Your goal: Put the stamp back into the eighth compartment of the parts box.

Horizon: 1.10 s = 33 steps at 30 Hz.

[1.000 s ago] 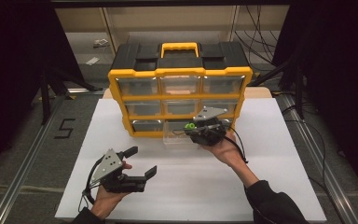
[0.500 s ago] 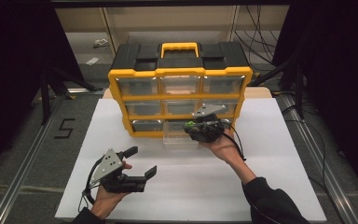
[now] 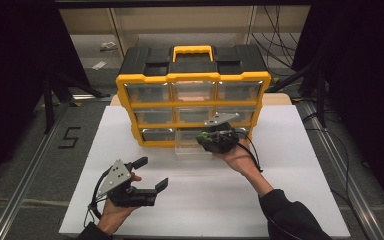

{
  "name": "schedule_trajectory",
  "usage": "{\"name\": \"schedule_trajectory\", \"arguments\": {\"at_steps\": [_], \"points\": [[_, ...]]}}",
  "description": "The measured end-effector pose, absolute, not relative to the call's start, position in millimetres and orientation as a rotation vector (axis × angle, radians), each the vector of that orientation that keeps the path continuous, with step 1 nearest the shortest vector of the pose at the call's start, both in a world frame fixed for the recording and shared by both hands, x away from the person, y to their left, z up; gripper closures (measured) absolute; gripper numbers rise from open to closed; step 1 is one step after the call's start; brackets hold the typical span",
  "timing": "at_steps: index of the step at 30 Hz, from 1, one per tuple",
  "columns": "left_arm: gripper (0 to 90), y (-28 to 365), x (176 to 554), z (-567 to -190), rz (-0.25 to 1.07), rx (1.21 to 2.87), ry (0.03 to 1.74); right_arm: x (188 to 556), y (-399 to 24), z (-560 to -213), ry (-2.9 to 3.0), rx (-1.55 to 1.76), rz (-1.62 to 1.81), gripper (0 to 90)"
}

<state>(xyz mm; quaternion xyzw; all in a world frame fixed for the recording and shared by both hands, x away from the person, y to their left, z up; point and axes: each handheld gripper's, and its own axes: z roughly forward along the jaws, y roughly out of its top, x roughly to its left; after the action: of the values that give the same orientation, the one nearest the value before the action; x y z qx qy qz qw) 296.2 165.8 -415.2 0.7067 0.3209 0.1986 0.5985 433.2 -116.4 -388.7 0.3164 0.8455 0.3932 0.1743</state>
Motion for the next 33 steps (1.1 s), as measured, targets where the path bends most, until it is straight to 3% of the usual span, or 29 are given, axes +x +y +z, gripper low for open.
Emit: {"name": "schedule_trajectory", "arguments": {"at_steps": [10,13,33], "points": [[6.8,166,296,-415,0.459,1.639,0.745,434,-116,-392,2.417,0.904,1.097,63.5],[6.8,166,296,-415,0.459,1.639,0.746,435,-115,-392,2.418,0.911,1.088,53.0],[6.8,167,296,-415,0.462,1.640,0.745,424,-119,-370,2.406,0.909,1.196,31.5]]}}
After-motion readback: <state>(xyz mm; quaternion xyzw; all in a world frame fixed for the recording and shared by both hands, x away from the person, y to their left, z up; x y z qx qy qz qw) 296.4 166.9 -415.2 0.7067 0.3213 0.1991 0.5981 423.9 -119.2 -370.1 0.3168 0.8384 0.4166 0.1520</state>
